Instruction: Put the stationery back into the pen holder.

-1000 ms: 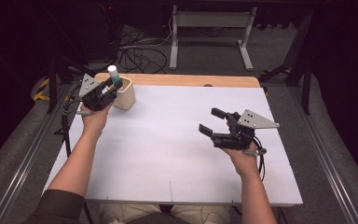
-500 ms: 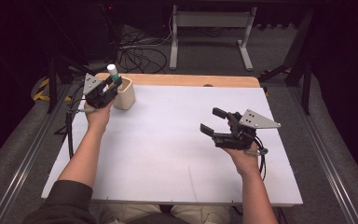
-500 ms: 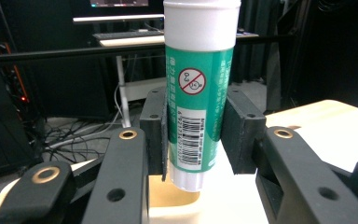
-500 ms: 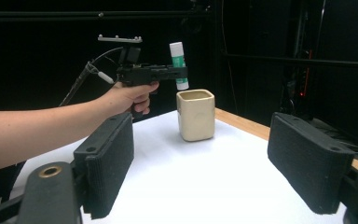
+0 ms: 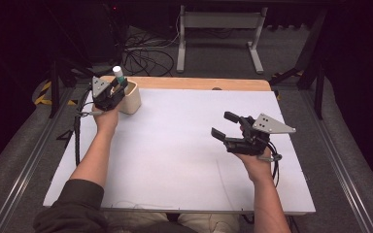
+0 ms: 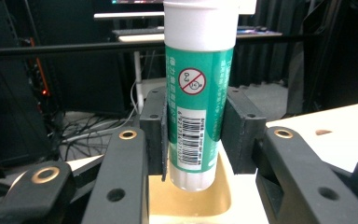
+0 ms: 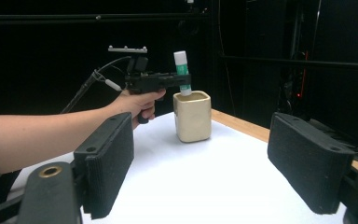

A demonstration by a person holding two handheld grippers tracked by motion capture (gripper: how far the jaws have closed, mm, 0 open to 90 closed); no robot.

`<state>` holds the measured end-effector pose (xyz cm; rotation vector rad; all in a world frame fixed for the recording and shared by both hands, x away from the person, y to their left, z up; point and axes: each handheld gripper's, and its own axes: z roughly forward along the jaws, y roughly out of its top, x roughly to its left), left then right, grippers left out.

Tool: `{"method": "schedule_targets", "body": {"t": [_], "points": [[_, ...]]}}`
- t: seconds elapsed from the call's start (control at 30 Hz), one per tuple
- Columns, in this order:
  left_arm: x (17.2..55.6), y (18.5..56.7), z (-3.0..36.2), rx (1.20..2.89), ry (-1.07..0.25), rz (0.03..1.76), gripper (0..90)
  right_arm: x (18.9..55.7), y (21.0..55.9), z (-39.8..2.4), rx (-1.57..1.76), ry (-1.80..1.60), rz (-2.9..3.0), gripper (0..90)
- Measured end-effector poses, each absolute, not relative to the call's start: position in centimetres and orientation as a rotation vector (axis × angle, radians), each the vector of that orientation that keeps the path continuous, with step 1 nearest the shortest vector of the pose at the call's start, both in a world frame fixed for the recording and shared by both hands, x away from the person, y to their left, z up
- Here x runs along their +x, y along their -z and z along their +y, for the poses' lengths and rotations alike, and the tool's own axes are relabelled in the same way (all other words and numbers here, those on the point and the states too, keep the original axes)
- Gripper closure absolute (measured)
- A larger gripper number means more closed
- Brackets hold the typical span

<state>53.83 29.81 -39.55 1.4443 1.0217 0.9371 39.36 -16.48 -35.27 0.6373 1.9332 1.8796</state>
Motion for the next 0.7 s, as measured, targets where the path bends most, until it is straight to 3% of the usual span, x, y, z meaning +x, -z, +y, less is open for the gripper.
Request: {"method": "schedule_targets", "body": {"t": [0.7], "points": [[54.9,41.2,29.7,1.472,-0.915,1.08,64.9,39.4,35.3,-16.6,0.638,-1.88,1.93,23.1]]}}
